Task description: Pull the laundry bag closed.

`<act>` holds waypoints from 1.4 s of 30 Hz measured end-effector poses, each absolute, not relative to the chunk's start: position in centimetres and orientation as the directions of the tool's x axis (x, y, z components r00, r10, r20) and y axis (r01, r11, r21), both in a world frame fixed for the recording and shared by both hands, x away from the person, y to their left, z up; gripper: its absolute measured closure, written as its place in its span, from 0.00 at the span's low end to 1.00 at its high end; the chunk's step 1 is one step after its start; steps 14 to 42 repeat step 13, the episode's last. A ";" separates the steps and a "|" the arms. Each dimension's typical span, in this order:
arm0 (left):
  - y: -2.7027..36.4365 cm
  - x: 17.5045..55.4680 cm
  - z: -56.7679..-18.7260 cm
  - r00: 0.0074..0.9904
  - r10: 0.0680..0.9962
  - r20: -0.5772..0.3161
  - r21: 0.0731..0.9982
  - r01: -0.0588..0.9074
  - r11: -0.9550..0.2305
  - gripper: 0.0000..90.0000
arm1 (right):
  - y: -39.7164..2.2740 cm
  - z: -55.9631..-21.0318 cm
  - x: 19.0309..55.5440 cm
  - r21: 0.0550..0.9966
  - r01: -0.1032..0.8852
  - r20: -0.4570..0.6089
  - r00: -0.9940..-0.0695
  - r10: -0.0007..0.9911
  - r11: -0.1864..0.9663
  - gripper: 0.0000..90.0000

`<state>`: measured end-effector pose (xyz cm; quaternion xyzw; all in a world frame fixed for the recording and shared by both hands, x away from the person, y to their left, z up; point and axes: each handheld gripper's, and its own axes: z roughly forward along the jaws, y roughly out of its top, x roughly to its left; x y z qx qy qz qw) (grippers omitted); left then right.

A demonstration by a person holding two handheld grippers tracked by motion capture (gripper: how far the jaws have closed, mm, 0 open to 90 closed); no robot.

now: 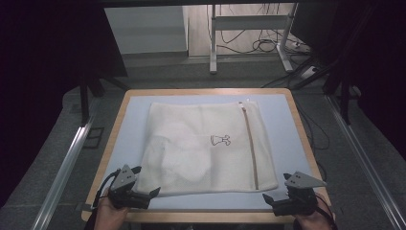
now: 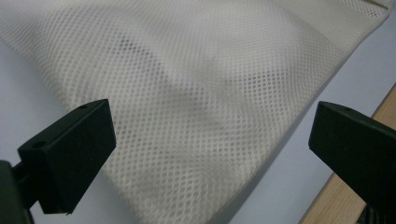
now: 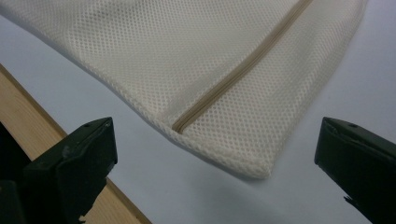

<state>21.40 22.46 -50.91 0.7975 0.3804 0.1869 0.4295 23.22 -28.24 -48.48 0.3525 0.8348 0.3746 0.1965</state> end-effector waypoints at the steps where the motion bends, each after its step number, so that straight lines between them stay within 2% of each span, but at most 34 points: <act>1: 22.6 21.4 -51.0 0.638 0.769 -0.034 0.826 0.452 -0.338 0.00 | -28.3 -48.6 23.2 0.762 0.445 -0.061 -0.674 0.736 0.471 0.00; 8: 23.2 21.2 -51.5 0.629 0.774 -0.070 0.813 0.486 -0.321 0.00 | -28.3 -48.9 23.2 0.745 0.469 -0.042 -0.677 0.735 0.474 0.00; 42: 23.1 21.2 -51.4 0.631 0.773 -0.066 0.812 0.484 -0.326 0.00 | -28.4 -48.9 23.3 0.743 0.473 -0.038 -0.677 0.735 0.474 0.00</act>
